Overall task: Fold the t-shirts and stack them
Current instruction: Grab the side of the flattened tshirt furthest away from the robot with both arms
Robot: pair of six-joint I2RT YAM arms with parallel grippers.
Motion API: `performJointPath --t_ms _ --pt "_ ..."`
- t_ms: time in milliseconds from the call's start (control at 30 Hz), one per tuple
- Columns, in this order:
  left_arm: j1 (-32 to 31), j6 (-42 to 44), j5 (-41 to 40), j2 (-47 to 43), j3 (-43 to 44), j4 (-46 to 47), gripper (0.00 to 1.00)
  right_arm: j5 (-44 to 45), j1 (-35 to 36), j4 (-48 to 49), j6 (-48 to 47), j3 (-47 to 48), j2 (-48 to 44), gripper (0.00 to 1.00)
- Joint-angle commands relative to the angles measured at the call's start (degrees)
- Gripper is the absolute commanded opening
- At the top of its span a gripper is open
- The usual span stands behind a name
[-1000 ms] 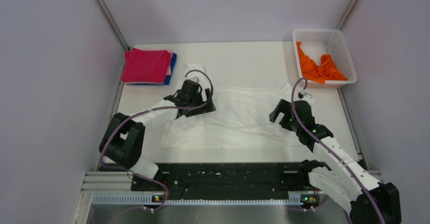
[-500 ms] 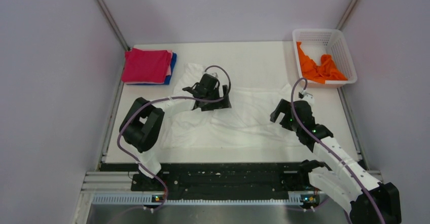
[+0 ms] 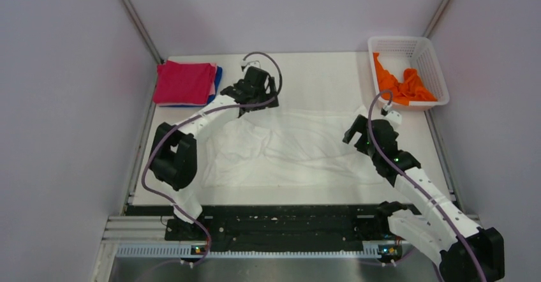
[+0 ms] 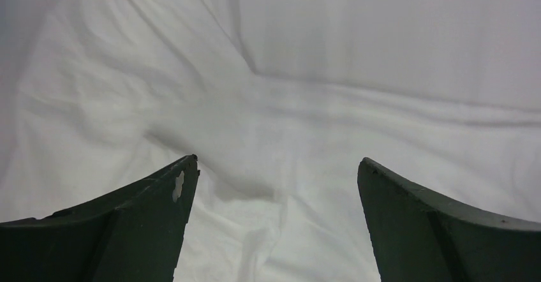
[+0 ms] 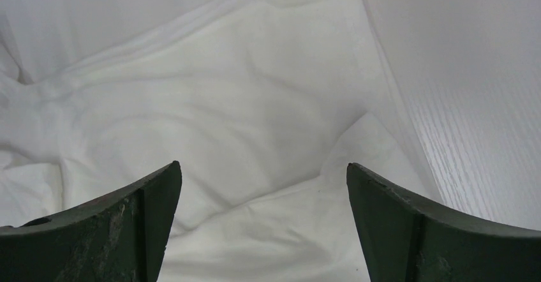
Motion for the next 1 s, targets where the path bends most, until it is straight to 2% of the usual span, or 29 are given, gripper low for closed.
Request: performJointPath --t_ms 0,167,367,500,867,967 --pt "7.55 3.40 -7.14 3.42 12.66 -2.37 0.99 6.02 0.48 3.96 -0.62 4.69 3.29 0.99" --pt "13.44 9.78 -7.77 18.48 32.12 -4.63 0.98 8.14 0.45 3.77 -2.41 5.84 6.65 0.99" --pt "18.45 15.63 -0.21 32.52 47.97 -3.63 0.93 8.84 0.34 3.87 -3.00 5.27 8.41 0.99" --pt "19.73 18.39 3.30 37.29 49.33 0.98 0.93 7.02 0.40 3.87 -4.12 5.78 9.63 0.99" --pt "19.71 20.34 7.42 41.93 50.57 -1.18 0.90 7.85 0.38 2.64 -4.02 8.14 13.46 0.99" --pt "19.75 20.47 6.30 43.03 51.13 -2.03 0.87 8.19 0.39 1.22 -4.08 10.12 14.78 0.99"
